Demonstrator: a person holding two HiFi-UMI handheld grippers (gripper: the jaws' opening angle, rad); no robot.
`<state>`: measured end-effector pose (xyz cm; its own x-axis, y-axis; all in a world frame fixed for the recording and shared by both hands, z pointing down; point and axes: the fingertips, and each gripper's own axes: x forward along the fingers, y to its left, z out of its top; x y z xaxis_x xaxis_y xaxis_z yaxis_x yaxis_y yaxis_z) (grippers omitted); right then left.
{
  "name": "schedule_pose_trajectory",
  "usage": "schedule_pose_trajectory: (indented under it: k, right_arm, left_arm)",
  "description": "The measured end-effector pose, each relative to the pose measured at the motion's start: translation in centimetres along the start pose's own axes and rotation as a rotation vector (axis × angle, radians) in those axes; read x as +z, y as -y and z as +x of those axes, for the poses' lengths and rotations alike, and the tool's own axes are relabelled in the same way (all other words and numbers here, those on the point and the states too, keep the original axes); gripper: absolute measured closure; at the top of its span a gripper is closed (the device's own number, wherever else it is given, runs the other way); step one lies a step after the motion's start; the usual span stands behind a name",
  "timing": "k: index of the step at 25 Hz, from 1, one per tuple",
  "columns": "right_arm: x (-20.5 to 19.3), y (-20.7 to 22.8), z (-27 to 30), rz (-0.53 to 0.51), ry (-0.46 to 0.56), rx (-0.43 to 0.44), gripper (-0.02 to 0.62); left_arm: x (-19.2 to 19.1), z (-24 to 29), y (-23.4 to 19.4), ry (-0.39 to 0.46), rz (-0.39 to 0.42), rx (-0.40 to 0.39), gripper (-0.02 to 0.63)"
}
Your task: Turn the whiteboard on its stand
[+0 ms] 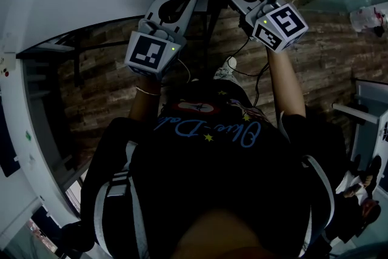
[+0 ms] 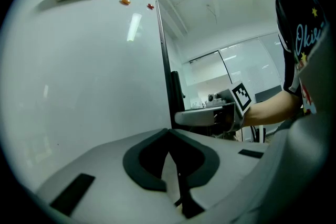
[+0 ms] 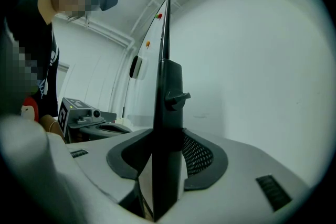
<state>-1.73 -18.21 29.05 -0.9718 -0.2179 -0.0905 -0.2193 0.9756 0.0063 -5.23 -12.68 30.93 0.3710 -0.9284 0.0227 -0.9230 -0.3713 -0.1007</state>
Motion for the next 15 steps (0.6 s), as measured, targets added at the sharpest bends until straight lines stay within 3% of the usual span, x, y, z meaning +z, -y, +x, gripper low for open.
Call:
schedule_pose_trajectory:
  k: [15]
  right_arm:
    - [-0.05,-0.23,-0.22,0.011,-0.008,0.029,0.417]
  left_arm:
    - [0.93,0.64,0.25,0.003,-0.011,0.088,0.585]
